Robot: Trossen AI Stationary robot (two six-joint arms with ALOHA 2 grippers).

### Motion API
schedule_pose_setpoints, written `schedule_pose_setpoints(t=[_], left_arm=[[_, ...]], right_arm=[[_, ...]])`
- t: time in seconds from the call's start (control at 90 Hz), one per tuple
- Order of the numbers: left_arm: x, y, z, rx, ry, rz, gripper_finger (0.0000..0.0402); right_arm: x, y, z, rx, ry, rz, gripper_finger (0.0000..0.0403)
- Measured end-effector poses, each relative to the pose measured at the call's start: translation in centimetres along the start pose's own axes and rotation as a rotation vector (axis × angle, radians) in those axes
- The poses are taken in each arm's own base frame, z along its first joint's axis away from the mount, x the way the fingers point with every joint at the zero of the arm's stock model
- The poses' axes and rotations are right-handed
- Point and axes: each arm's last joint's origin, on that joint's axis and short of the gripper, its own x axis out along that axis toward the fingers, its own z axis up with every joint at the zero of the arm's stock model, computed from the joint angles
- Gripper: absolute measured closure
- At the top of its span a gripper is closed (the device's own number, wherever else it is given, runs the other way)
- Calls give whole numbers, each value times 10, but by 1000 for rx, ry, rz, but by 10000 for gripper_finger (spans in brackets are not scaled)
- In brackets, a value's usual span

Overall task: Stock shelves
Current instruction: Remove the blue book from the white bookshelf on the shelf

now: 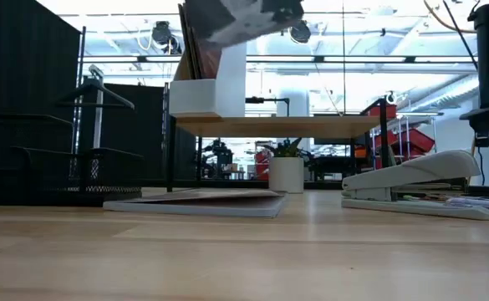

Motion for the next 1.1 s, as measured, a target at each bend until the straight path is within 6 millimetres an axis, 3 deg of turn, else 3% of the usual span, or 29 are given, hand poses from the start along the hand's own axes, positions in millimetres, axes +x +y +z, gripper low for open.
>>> schedule_pose_setpoints(t=[0.2,0.422,0.578,0.833,0.956,1.1], left_arm=[[-5,1,-1,-1,2,9,256],[-4,1,-2,2,16,5,256],[-4,0,-2,2,16,6,256],[-4,1,-2,-21,15,6,256],[-4,0,-3,-24,22,4,256],[-4,0,-4,-21,38,1,256]], right_arm=[[15,11,-49,208,62,18,401],[30,24,-110,517,-148,29,402],[50,32,-147,644,-132,-11,402],[85,42,-190,832,-96,-37,399],[95,42,-211,926,-94,-152,398],[101,43,-225,1024,-74,-174,395]])
